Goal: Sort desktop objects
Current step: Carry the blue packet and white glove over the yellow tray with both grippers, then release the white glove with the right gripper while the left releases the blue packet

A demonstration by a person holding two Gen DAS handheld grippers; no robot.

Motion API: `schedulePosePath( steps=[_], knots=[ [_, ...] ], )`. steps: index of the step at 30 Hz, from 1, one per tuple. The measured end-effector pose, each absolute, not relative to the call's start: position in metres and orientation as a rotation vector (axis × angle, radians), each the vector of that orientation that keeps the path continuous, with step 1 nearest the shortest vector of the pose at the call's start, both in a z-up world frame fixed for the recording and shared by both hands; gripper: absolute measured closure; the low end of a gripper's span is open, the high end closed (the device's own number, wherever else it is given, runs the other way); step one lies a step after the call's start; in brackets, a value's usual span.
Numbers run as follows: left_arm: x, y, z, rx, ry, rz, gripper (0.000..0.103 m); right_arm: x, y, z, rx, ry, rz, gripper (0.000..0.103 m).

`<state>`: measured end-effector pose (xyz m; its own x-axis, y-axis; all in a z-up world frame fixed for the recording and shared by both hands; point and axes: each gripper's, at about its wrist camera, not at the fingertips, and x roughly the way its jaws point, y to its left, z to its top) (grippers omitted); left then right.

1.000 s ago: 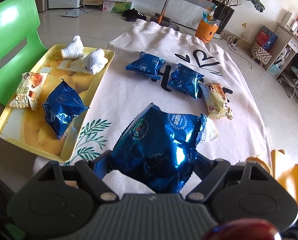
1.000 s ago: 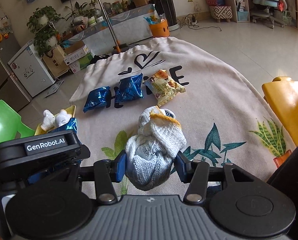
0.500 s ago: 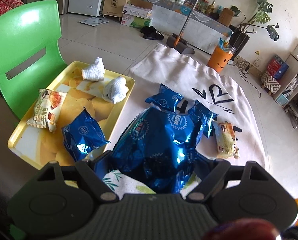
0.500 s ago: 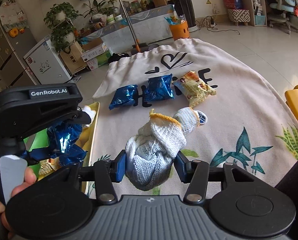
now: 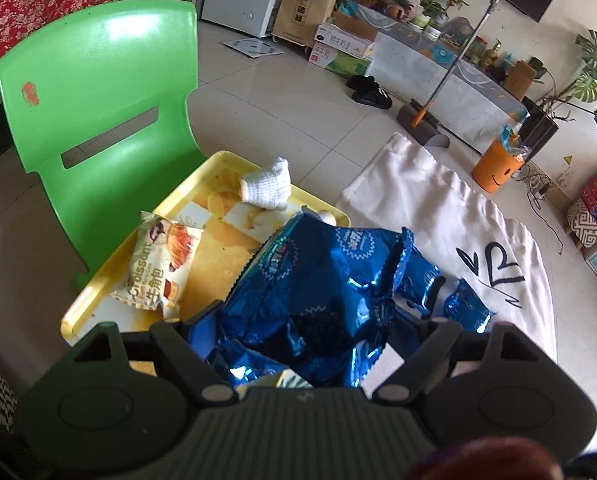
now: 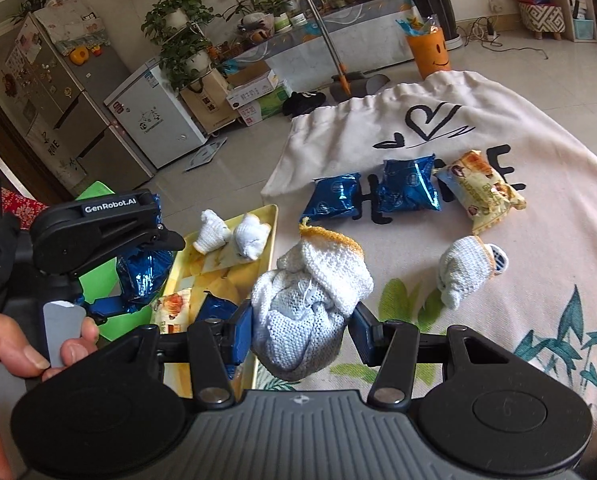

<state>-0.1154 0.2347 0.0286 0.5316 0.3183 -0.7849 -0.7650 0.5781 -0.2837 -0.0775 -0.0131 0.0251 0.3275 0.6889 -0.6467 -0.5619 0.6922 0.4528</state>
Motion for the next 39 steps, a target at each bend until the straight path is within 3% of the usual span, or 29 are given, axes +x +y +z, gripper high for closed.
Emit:
schedulePosePath(
  steps=[10,25,34,39],
  knots=[
    [-0.098,0.308,0.032,-0.737,0.734,0.796,0.02,-0.045,0.058,0.013,0.173,1.0,1.023,0.052],
    [-0.073,0.354,-0.018,-0.799,0.843,0.877,0.02,0.001,0.157,-0.043,0.245,1.146,1.015,0.051],
    [-0.072,0.354,-0.014,-0.755,0.85,0.959,0.002,0.014,0.168,-0.043,0.297,1.162,1.025,0.039],
    [-0.071,0.347,-0.006,-0.732,0.826,0.957,0.001,0.022,0.158,-0.031,0.276,1.151,0.997,0.037]
  ],
)
